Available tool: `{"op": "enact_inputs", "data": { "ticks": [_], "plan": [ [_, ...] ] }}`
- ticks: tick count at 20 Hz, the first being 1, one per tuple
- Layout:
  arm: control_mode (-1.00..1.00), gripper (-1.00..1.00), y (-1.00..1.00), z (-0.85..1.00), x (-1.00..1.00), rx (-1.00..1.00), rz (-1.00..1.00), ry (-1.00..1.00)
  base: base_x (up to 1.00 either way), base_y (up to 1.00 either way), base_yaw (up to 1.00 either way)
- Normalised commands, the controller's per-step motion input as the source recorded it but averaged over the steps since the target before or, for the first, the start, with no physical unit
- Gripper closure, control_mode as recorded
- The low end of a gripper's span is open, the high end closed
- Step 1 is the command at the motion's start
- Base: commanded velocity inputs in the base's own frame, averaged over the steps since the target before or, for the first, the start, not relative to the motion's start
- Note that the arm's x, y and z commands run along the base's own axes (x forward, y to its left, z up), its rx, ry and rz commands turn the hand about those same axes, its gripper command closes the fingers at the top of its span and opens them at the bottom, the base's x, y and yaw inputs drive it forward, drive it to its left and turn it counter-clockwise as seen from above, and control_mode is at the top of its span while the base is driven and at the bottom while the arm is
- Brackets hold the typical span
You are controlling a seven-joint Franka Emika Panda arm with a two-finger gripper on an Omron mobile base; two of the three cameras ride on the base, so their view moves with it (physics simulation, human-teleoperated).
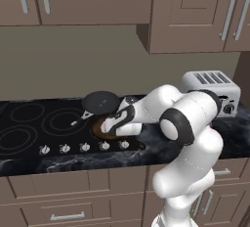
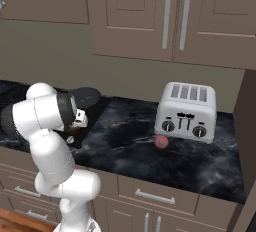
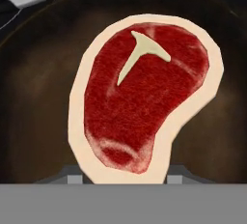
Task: Place both pans onto different burners. Then place the onion and the steak on different pans.
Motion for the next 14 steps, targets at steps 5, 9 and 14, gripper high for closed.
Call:
{"op": "enact_inputs", "data": {
  "ticks": [5, 9, 14],
  "plan": [
    [-1.00, 1.00, 0.12, -0.36, 0.28, 0.00, -0.05, 0.03, 0.00, 0.00, 0.00],
    [-1.00, 1.00, 0.12, -0.18, 0.18, 0.00, -0.04, 0.00, 0.00, 0.00, 0.00],
    [-1.00, -1.00, 0.18, -0.09, 0.14, 0.00, -0.06, 0.00, 0.00, 0.00, 0.00]
  ]
}}
